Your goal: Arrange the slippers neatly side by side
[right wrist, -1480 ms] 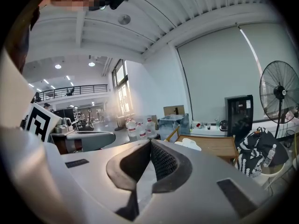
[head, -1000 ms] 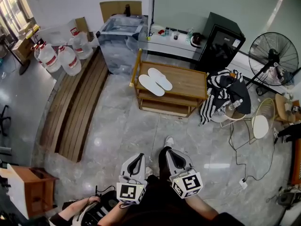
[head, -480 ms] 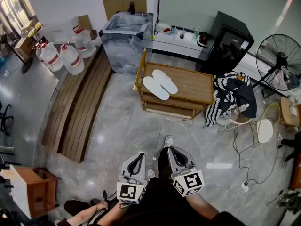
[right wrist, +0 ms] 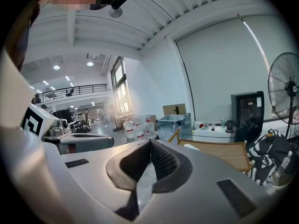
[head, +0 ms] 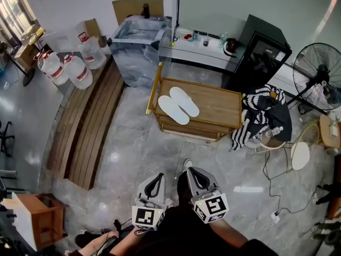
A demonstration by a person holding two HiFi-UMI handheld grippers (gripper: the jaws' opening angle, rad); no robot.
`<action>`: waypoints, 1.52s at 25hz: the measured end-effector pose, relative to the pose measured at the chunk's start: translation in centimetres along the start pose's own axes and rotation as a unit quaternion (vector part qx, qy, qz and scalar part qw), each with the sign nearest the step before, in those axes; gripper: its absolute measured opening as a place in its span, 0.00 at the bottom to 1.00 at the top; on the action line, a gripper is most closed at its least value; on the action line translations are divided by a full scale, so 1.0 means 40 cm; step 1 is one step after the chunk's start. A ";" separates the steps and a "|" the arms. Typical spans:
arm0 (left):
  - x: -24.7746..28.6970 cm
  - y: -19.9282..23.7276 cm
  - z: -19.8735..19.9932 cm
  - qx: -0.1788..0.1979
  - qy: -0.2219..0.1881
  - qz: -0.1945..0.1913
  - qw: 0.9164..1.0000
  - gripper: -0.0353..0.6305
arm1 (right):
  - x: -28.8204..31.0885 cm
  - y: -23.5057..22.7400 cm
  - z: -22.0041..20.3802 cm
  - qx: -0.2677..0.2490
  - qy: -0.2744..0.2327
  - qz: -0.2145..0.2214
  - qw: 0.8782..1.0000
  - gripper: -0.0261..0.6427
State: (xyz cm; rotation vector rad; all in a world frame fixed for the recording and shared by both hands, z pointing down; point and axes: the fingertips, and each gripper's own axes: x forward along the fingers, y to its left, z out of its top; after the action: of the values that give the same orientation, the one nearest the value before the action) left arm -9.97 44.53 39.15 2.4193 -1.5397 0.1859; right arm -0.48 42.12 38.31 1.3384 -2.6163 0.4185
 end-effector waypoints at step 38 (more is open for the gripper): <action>0.618 0.001 0.168 0.011 -0.002 0.029 1.000 0.08 | 0.338 -0.538 0.155 -0.013 0.015 0.044 0.999 0.06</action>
State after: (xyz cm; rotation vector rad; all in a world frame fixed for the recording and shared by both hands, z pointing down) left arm 0.34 21.10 38.88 2.3947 -1.6201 0.2115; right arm 8.99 17.78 39.85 1.2029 -2.6535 0.4124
